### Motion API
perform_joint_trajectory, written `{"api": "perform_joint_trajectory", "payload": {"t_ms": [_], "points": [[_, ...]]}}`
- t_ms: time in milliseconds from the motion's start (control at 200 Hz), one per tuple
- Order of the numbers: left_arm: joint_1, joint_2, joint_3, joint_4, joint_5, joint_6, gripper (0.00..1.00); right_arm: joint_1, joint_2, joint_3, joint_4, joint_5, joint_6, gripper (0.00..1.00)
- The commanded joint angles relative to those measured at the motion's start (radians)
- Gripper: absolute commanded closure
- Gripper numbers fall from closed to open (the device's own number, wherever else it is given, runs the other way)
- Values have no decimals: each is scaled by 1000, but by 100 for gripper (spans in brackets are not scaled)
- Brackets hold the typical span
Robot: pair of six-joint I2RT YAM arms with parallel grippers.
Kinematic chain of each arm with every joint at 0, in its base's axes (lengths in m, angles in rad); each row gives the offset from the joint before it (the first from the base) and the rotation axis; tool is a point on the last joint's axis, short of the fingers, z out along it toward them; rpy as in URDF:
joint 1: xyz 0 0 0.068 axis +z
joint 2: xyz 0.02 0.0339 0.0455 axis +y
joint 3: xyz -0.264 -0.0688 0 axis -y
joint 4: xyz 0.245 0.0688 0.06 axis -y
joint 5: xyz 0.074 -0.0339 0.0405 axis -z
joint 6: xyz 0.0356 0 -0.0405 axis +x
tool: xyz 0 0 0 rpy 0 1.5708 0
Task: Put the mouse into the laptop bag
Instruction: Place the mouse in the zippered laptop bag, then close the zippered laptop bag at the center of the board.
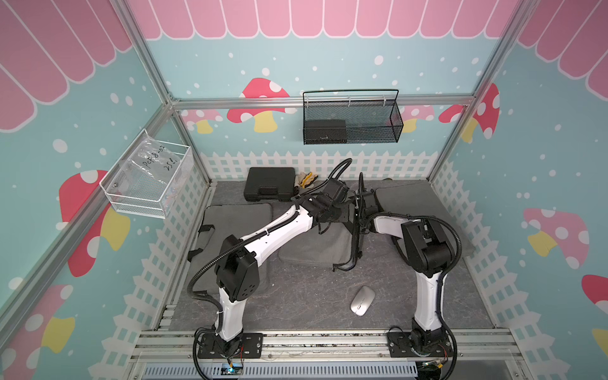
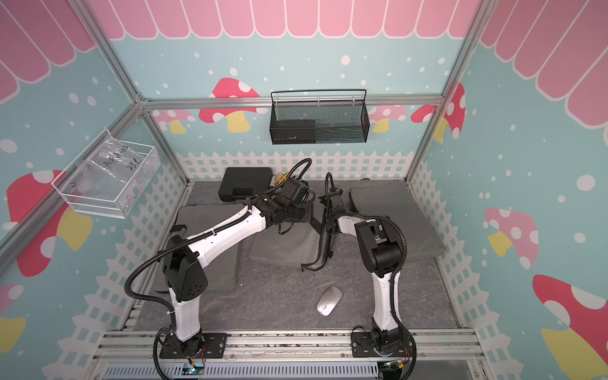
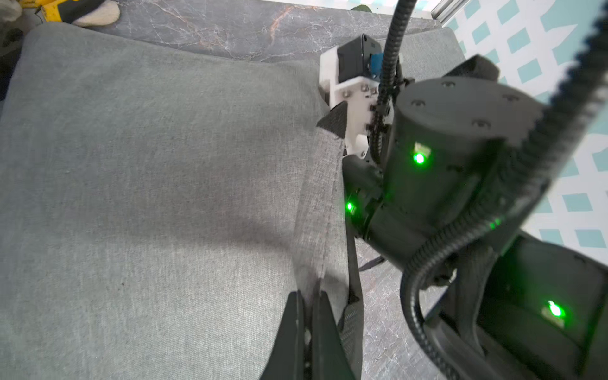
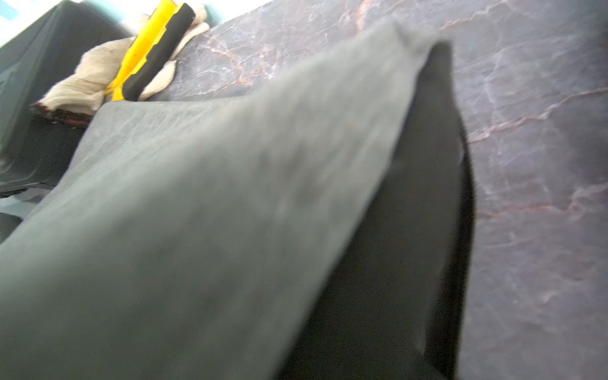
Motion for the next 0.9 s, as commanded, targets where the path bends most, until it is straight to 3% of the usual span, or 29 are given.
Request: {"api": "perform_joint_trajectory", "payload": {"t_ms": [0,365,605,810,895], "points": [[7,-51,-10,21,2,-1,100,7,28,17,-32,64,23,44],[14,-48,-27,37,18,-8,100,7,34,39,-41,68,31,48],[27,-48,-67,52,17,-34,100,6,-90,-72,-9,35,2,21],[26,-95,-159,72,-45,-92,36,7,-309,-296,29,31,-25,14],[21,-176,-265,126,-94,-126,21,6,-411,-393,32,40,-26,12]]}}
